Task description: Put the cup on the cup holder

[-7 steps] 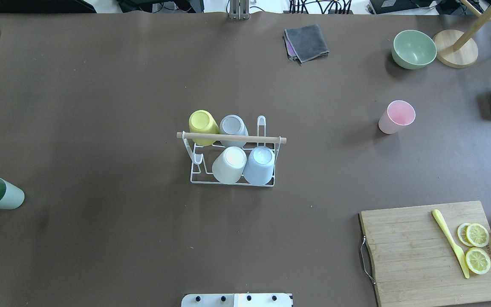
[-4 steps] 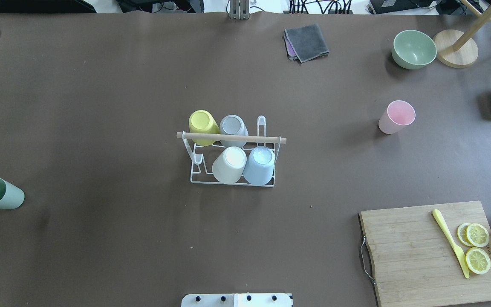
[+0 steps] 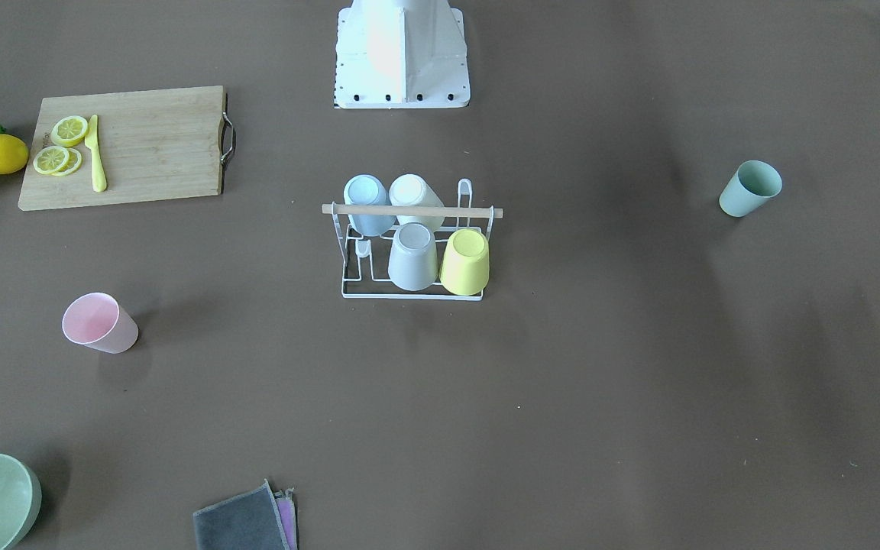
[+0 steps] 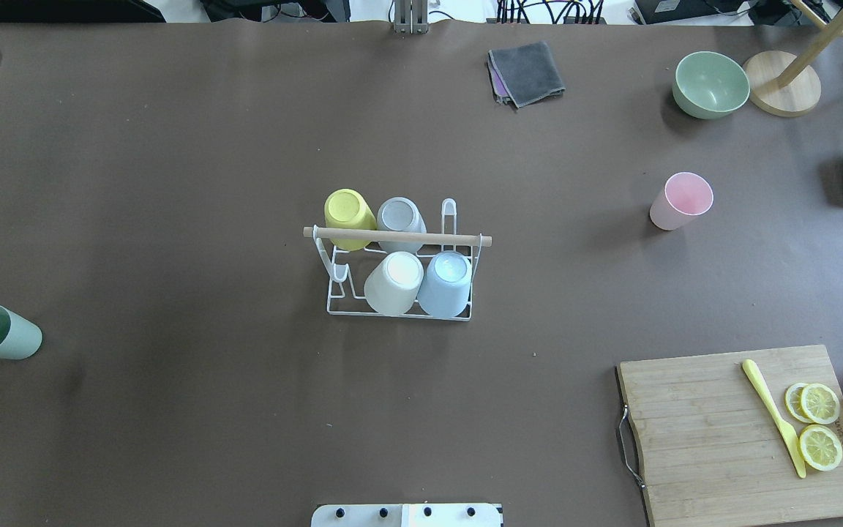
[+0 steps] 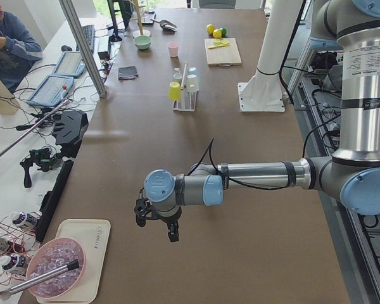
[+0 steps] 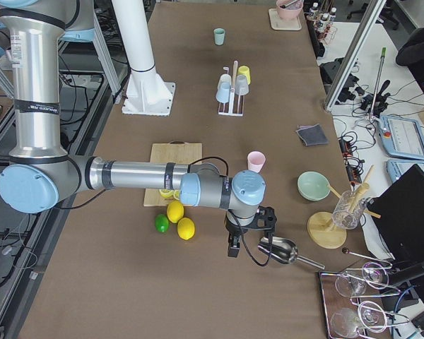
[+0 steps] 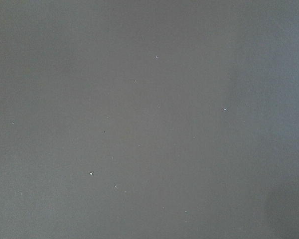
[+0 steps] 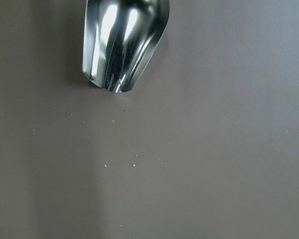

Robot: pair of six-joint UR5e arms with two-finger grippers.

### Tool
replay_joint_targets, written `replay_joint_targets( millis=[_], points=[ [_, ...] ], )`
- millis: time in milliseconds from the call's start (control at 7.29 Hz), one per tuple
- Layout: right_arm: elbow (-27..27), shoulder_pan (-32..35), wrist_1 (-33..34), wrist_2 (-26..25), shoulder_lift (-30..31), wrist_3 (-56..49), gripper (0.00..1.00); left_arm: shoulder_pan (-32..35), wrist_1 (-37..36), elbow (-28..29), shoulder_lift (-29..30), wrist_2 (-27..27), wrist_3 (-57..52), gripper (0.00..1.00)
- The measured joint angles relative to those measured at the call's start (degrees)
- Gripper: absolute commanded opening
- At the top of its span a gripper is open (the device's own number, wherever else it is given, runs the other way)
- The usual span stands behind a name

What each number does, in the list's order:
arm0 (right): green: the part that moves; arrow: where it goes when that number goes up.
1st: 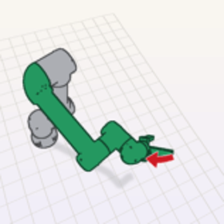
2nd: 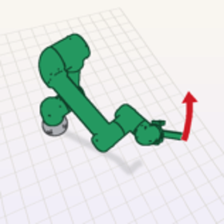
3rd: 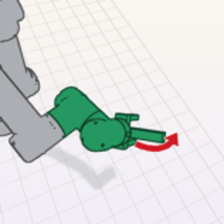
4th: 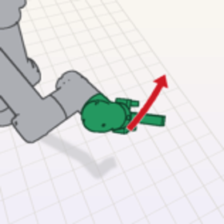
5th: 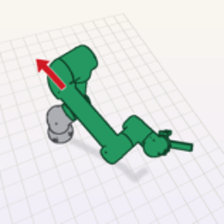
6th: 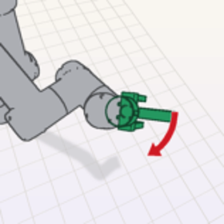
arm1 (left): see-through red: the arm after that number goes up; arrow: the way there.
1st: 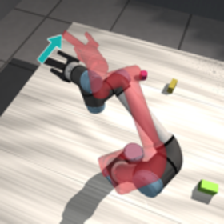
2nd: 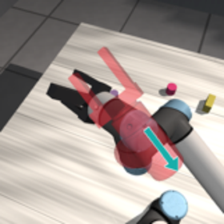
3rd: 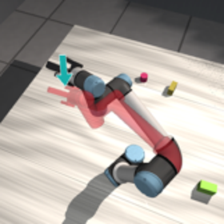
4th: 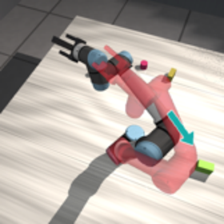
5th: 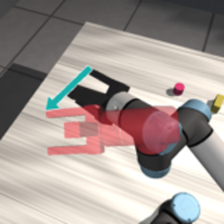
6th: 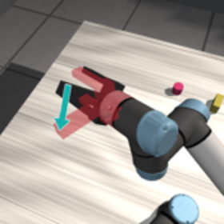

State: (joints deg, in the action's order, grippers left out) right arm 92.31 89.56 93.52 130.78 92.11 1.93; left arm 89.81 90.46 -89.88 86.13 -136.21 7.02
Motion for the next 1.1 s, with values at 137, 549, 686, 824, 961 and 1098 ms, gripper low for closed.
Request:
replay_joint_targets(
  millis=[137,549,686,824,961,1098],
  points=[
    [0.0,0.0,0.0,0.0,0.0,0.0,1.0,0.0,0.0,0.0,0.0,0.0,0.0,0.98],
    [0.0,0.1,0.0,0.1,0.1,0.0,1.0,0.0,0.0,0.1,0.0,0.2,0.1,0.98],
    [0.1,0.1,0.0,0.2,0.1,-0.1,1.0,0.0,0.0,0.1,0.0,0.2,0.1,0.98],
    [0.1,0.2,0.0,0.2,0.2,-0.1,1.0,0.0,0.0,0.1,0.0,0.2,0.1,0.98],
    [0.2,0.3,0.0,0.3,0.2,-0.2,1.0,0.1,0.0,-0.1,-0.1,0.2,0.1,0.98],
    [0.5,0.3,0.0,0.3,0.1,-0.2,1.0,0.1,0.0,-0.8,-0.5,0.1,0.1,0.98]
  ],
)
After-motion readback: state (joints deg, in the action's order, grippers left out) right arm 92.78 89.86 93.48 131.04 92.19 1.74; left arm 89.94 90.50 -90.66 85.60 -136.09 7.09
